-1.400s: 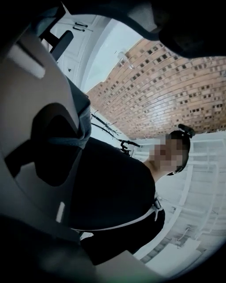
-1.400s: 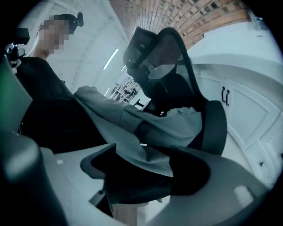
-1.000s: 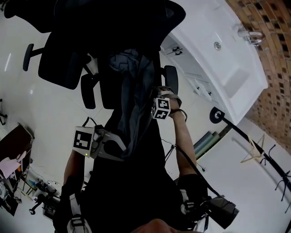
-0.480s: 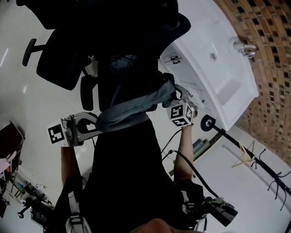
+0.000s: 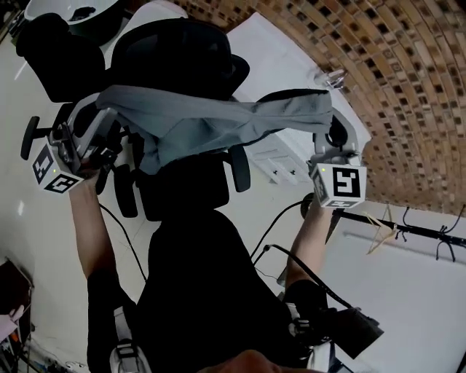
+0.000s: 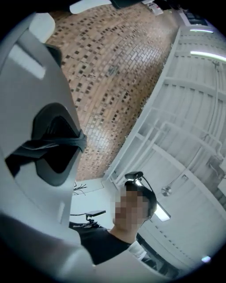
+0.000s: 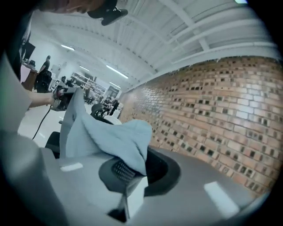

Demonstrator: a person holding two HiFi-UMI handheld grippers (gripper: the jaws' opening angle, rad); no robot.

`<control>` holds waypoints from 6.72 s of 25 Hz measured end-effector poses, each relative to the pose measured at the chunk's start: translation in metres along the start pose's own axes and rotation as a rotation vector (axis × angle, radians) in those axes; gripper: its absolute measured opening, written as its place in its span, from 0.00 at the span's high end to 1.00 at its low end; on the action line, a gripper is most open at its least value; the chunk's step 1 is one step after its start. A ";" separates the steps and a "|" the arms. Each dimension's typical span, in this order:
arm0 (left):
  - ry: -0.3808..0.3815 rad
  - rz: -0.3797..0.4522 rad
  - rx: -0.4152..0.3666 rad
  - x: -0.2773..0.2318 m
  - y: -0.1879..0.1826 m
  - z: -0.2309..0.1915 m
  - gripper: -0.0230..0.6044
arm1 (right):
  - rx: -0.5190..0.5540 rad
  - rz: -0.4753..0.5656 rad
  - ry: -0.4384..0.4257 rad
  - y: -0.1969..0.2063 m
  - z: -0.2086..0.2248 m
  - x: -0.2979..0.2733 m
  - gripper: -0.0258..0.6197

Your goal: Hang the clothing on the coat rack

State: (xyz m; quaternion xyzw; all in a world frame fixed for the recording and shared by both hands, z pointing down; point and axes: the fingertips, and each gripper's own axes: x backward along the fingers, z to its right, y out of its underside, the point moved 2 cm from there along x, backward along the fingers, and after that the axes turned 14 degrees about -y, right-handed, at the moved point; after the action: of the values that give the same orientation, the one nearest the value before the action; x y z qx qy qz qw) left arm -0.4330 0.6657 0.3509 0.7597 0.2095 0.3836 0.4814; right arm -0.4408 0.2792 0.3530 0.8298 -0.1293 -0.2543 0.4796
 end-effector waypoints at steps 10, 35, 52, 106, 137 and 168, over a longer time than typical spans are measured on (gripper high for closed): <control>0.203 0.205 0.232 -0.081 -0.097 0.021 0.93 | 0.264 -0.033 0.351 -0.126 0.007 0.127 0.94; 0.846 0.033 0.953 -0.310 0.104 0.538 0.93 | 0.139 -0.658 0.914 0.094 -0.033 0.667 0.94; 0.954 -0.111 1.180 -0.532 0.250 0.776 0.93 | 0.177 -0.834 1.168 0.160 0.099 0.854 0.94; 1.687 -0.339 0.273 -0.370 0.562 0.928 0.88 | -0.766 0.542 1.599 0.475 -0.042 0.960 0.68; 1.522 -0.304 0.386 -0.400 0.534 0.850 0.96 | -0.986 0.250 1.224 0.501 0.097 0.796 0.77; 0.972 -0.352 0.309 -0.212 0.371 0.738 0.73 | -0.866 0.534 0.928 0.370 -0.095 0.746 0.82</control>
State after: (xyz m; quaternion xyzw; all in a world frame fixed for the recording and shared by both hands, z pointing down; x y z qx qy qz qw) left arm -0.0044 -0.0682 0.4226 0.5099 0.5864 0.5692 0.2686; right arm 0.2460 -0.1808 0.4883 0.5262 0.0027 0.2252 0.8200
